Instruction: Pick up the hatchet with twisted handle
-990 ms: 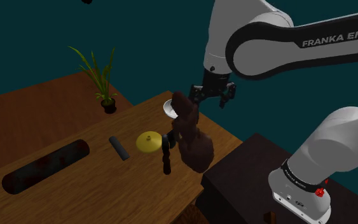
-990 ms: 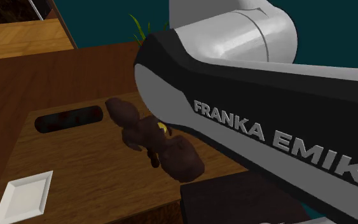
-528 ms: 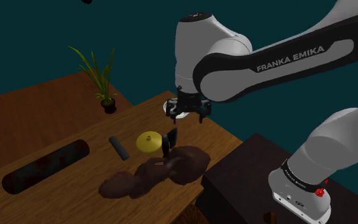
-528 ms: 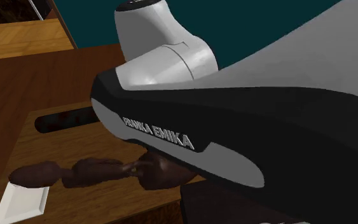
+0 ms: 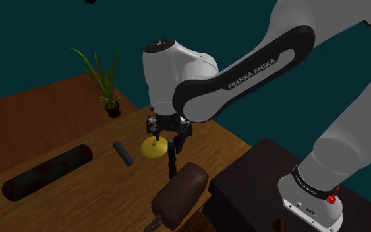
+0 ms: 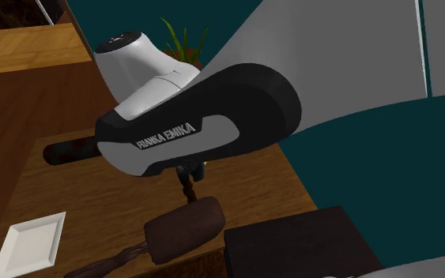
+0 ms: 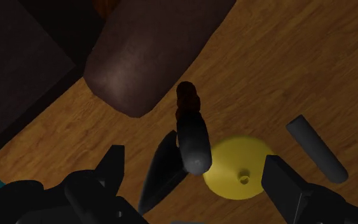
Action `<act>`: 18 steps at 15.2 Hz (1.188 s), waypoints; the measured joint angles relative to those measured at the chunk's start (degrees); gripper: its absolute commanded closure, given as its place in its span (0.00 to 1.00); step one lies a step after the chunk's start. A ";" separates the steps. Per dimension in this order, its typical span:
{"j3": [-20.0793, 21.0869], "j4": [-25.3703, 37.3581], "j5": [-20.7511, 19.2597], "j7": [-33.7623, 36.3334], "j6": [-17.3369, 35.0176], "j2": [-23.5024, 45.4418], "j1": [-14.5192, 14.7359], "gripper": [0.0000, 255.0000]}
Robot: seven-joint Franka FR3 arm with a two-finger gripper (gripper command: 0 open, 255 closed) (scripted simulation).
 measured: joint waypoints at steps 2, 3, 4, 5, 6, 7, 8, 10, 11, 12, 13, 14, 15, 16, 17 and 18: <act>-0.07 -0.13 -1.98 2.09 1.02 1.79 0.42 0.00; -0.15 -0.36 -2.87 2.93 1.64 2.60 0.64 0.00; -0.33 -0.52 -3.94 3.79 2.30 3.58 0.89 0.00; -0.48 -0.61 -4.88 4.60 2.81 4.43 1.18 0.00; -0.72 -0.65 -5.78 5.20 3.27 5.23 1.40 0.00; -0.93 -0.79 -6.51 5.73 3.73 5.87 1.60 0.00; -1.01 -1.04 -6.73 5.85 4.07 6.02 1.61 1.00; -1.07 -1.27 -6.85 5.92 4.35 6.09 1.61 1.00; -1.07 -1.28 -6.88 5.94 4.40 6.09 1.61 1.00; -1.08 -1.28 -6.89 5.95 4.42 6.09 1.61 1.00; -1.08 -1.28 -6.90 5.95 4.43 6.10 1.61 1.00; -1.08 -1.28 -6.90 5.95 4.43 6.10 1.61 1.00; -1.08 -1.28 -6.91 5.96 4.44 6.10 1.62 1.00; -1.08 -1.28 -6.91 5.96 4.45 6.10 1.62 1.00; -1.08 -1.29 -6.90 5.95 4.45 6.09 1.61 1.00; -1.09 -1.23 -6.96 6.01 4.40 6.15 1.65 1.00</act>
